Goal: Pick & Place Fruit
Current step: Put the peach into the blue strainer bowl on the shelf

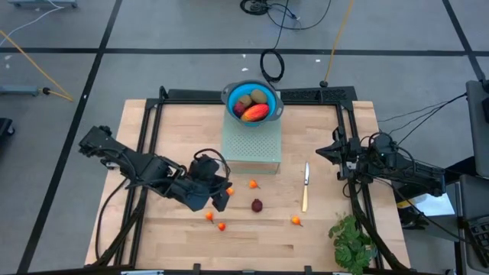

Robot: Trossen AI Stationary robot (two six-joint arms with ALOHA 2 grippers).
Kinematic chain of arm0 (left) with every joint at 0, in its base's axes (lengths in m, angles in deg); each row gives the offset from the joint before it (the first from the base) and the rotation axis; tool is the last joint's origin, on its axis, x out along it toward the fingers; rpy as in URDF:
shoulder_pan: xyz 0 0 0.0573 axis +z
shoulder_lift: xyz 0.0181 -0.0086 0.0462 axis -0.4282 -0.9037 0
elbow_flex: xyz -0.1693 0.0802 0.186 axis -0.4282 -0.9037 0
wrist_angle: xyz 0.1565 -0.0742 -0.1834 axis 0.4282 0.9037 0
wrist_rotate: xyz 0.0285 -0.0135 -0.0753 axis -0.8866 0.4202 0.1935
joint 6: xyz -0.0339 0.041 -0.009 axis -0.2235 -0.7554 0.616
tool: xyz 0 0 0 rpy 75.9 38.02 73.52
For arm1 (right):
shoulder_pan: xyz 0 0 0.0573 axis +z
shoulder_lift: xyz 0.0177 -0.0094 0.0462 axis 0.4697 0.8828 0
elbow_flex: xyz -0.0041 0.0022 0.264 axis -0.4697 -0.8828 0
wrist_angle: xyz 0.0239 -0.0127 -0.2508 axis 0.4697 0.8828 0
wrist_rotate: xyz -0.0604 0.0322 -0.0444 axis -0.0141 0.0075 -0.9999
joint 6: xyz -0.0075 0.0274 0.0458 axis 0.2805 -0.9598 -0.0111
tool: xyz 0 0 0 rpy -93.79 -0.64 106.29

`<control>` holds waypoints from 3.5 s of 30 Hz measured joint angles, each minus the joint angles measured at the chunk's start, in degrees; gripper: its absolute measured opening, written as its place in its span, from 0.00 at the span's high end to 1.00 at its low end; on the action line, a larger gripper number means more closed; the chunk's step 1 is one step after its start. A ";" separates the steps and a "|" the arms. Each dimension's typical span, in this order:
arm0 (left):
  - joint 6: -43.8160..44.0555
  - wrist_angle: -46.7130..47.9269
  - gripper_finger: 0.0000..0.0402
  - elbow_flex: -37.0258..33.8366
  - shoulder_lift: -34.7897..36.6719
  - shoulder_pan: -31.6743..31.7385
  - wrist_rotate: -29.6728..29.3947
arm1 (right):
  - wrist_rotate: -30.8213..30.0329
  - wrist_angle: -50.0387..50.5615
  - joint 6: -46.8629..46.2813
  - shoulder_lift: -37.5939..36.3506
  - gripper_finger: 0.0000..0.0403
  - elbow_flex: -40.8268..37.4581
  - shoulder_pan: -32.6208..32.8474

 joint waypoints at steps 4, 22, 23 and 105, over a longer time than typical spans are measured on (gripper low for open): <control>2.30 3.47 0.77 -0.09 0.00 0.02 0.01 | 0.00 0.00 0.01 0.00 1.00 0.01 0.00; 12.13 -2.64 0.77 -14.30 0.22 -0.17 6.07 | 0.09 0.35 -5.44 0.01 1.00 0.01 0.00; 12.03 -3.02 0.77 -14.78 0.22 -0.17 6.74 | 0.11 0.33 -5.56 0.00 1.00 0.01 0.00; 67.29 -15.47 0.20 -31.47 -7.67 -6.16 24.45 | 0.08 0.28 -9.21 0.02 1.00 -0.01 -0.01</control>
